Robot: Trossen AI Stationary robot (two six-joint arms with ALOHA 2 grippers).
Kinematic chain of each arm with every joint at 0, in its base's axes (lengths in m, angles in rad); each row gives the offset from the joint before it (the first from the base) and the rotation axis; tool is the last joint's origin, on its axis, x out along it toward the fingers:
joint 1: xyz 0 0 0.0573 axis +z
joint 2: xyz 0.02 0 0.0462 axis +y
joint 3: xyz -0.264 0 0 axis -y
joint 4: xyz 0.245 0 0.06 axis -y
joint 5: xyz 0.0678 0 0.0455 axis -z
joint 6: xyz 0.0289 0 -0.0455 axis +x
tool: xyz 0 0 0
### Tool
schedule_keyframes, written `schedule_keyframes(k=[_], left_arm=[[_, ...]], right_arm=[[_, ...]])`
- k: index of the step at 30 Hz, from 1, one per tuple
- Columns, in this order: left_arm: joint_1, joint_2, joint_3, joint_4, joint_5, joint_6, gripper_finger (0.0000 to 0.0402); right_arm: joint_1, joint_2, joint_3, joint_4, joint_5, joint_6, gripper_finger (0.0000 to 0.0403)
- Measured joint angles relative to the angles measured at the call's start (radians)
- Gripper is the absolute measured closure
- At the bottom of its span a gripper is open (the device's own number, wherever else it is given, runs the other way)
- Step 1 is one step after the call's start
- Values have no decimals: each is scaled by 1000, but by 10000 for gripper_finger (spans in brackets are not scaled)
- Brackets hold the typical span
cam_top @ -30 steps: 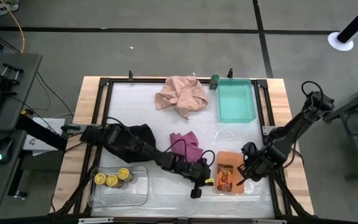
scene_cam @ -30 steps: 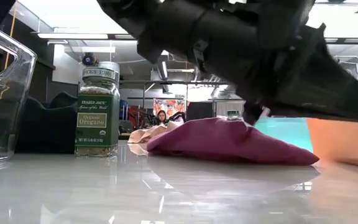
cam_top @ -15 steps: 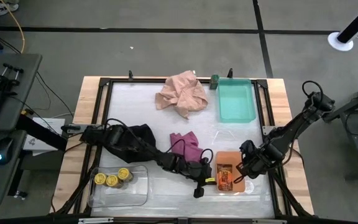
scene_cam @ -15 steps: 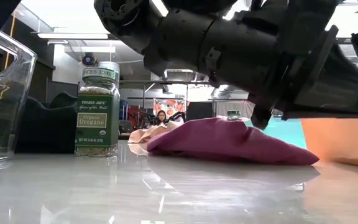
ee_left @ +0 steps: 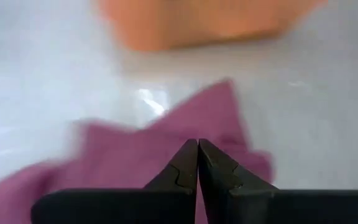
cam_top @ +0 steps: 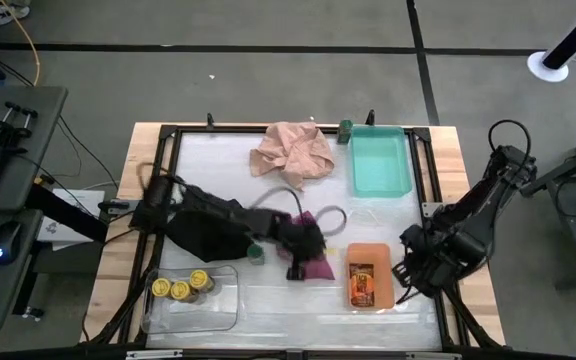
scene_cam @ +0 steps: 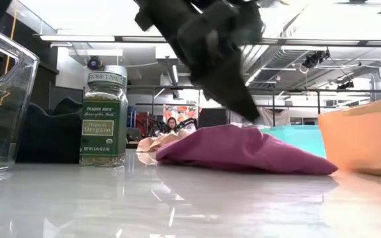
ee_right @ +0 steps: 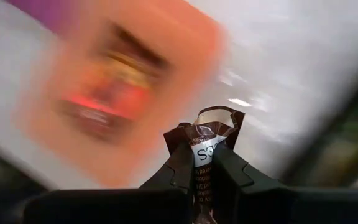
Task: Sort spices by type
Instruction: Put the orange seasoning bag into the orange bin
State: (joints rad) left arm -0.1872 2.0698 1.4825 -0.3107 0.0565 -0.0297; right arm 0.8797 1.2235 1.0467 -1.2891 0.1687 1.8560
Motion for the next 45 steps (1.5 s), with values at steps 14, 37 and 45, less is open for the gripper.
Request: schedule_keyframes(k=[14,37,45], left_arm=[[29,-609,-621,386,-303,-233,401],[16,-713,-706,385,-338,-292,402],[16,-713,-706,384,-336,-301,401]], right_arm=[[-114,391,149,219,264,208,383],[-190,570,294,59,138,335,190],[-191,521,294,-12,17,127,207]])
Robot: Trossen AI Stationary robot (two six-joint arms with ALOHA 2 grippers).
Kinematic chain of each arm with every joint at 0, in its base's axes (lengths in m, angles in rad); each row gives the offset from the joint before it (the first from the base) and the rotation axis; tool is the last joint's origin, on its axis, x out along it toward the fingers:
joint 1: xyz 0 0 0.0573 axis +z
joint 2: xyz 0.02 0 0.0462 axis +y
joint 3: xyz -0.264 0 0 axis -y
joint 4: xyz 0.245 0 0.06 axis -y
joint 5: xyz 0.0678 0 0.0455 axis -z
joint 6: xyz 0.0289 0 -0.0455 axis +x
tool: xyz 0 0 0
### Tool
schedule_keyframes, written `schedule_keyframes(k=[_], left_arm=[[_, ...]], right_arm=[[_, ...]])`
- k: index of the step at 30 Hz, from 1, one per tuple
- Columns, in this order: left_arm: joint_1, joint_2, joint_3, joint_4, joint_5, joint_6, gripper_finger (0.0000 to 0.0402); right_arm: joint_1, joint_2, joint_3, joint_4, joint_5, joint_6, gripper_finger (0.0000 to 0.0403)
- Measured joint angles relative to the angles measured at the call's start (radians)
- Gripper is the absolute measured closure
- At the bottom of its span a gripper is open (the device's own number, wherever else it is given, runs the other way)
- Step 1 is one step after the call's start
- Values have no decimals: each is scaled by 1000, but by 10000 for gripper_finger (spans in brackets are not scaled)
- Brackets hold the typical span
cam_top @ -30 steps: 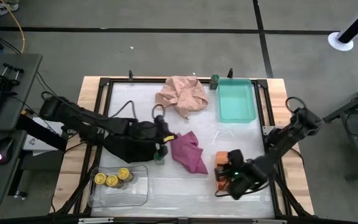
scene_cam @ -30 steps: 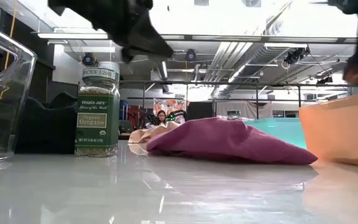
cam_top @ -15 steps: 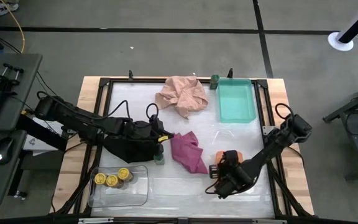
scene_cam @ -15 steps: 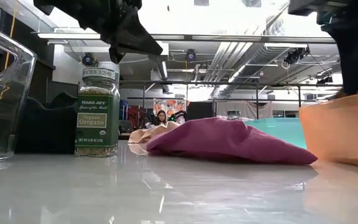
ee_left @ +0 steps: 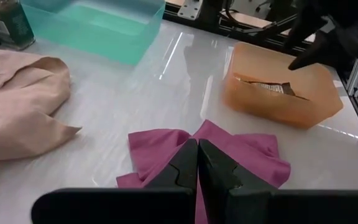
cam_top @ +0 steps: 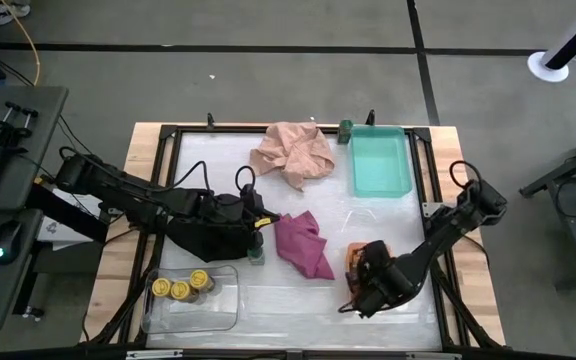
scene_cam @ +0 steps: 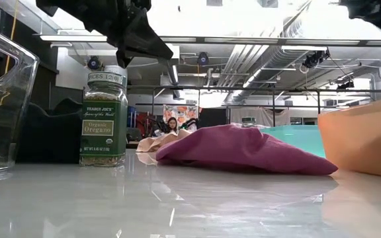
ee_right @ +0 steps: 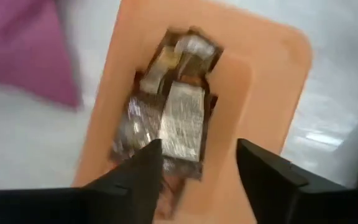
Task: Sort spices by type
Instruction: Put the orange seasoning bag into the orange bin, then put the bottom green seasoning bottle into the green bin
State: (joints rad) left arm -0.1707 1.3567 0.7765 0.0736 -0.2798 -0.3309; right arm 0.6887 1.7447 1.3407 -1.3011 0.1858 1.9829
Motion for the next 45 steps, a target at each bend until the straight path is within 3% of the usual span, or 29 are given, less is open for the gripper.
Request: schedule_keyframes(k=[3,8,14,26,34,39,45], left_arm=[[0,0,0,-1,0,-1,401],[0,0,0,1,0,-16,401],[-1,0,0,0,0,-43,401],[0,0,0,0,-3,-46,401],[0,0,0,-1,-14,-61,401],[0,0,0,-1,-19,-60,402],[4,-16,2,-1,-6,-52,401]], right_arm=[[-25,7,0,17,-57,-197,262],[-95,9,-45,59,-61,-421,388],[-146,11,-177,231,-73,-568,400],[-156,-5,-182,257,46,-605,402],[-173,-6,-319,409,-20,-593,402],[-173,-16,-307,368,-23,-604,403],[-166,-88,-143,172,81,-634,403]])
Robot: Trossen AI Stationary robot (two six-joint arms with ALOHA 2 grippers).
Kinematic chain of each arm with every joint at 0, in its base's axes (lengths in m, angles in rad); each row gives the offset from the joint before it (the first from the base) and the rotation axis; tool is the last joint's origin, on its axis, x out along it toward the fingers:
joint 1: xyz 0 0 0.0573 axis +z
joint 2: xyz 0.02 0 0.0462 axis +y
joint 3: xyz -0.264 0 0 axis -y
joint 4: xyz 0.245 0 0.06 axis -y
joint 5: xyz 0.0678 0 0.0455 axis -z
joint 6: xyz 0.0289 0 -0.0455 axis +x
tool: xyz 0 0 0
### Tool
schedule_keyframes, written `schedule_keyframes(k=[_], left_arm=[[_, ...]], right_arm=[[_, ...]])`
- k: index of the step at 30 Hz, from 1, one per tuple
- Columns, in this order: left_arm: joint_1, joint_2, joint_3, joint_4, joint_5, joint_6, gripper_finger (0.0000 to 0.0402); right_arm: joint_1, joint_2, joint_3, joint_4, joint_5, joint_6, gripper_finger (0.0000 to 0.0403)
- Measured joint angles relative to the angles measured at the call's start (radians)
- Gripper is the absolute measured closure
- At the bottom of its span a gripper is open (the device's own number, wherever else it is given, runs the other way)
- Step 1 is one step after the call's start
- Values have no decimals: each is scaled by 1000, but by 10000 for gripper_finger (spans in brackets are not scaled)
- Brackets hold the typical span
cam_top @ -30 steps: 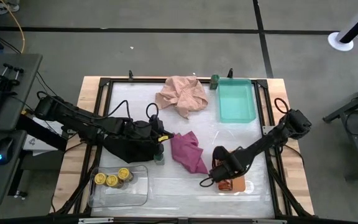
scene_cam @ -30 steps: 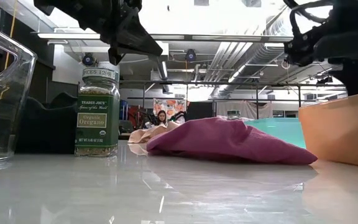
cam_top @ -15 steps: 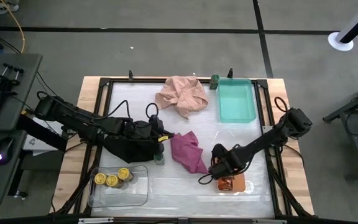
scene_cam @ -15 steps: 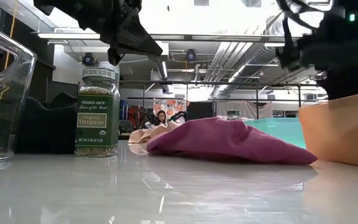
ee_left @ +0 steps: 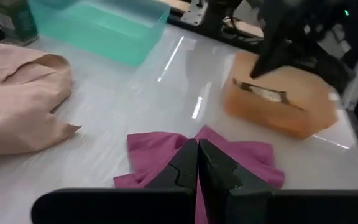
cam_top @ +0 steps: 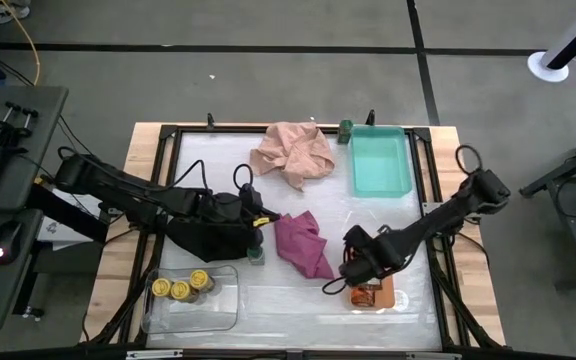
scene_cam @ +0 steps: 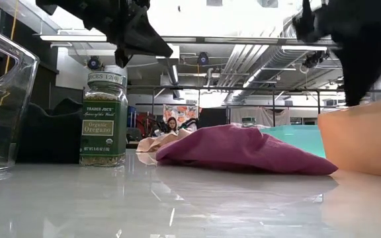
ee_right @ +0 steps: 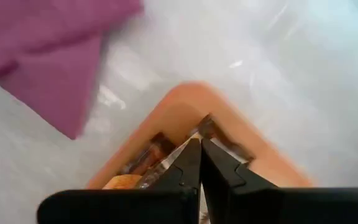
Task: Sort spices by type
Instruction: Put the bottom green seasoning bottle into the green bin
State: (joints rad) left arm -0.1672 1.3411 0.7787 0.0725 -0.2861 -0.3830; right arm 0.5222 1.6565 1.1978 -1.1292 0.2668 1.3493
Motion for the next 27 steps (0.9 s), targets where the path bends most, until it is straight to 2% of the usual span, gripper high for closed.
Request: schedule_keyframes(k=[6,8,11,15,21,24,27], left_arm=[[31,-62,83,-124,165,78,398],[35,-67,138,-248,211,117,384],[37,-56,224,-466,251,178,339],[18,-43,306,-645,273,246,252],[-25,-39,322,-710,339,254,133],[-47,-10,315,-711,339,245,101],[-64,52,314,-686,325,230,91]], right_arm=[[9,-87,116,-104,95,13,401],[2,-103,133,-109,106,24,395],[-1,-133,144,-129,115,47,374],[-2,-163,144,-187,122,69,319],[-48,-230,121,-241,76,25,208],[-88,-289,54,-239,55,-62,166],[-149,-366,-46,-198,35,-154,148]])
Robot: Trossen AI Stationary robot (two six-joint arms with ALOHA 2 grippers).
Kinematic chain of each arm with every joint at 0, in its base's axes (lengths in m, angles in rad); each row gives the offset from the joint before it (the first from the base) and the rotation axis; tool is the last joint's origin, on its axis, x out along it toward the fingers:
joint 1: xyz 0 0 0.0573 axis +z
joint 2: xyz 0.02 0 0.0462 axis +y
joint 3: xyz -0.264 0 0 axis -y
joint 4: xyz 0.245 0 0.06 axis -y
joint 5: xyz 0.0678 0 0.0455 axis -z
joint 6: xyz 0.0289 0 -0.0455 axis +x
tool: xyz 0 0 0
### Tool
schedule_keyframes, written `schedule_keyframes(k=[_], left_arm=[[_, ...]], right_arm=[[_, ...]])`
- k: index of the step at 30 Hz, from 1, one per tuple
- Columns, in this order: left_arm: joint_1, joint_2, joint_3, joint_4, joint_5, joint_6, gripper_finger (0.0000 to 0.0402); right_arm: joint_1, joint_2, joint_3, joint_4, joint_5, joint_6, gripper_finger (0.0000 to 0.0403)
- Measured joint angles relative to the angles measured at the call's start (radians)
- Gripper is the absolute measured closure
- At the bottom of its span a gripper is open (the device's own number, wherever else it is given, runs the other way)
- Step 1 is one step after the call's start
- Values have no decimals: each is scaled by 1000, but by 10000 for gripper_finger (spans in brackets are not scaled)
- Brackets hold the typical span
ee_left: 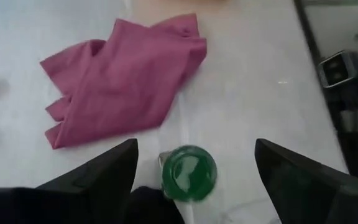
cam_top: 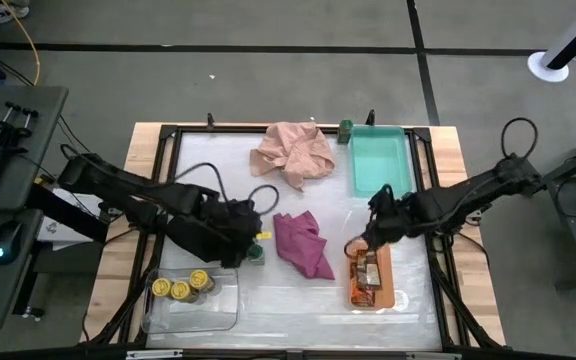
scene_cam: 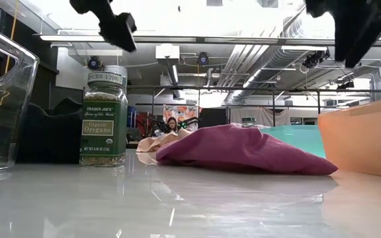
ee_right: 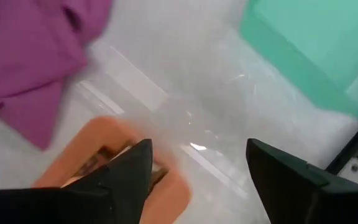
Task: Sort spices by type
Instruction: Put the bottom green seasoning bottle into the green bin
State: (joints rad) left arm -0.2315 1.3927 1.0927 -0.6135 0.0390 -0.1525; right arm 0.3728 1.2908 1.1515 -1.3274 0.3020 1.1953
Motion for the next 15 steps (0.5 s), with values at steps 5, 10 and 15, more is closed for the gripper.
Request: schedule_keyframes(k=[5,10,15], left_arm=[[-13,121,38,-28,-73,-19,91],[-14,212,119,-86,-68,-105,91],[-40,251,184,-138,-40,-186,91]], right_arm=[[-102,-141,-137,145,4,-142,145],[-166,-237,-233,286,-7,-267,145],[-221,-273,-295,358,-73,-396,144]])
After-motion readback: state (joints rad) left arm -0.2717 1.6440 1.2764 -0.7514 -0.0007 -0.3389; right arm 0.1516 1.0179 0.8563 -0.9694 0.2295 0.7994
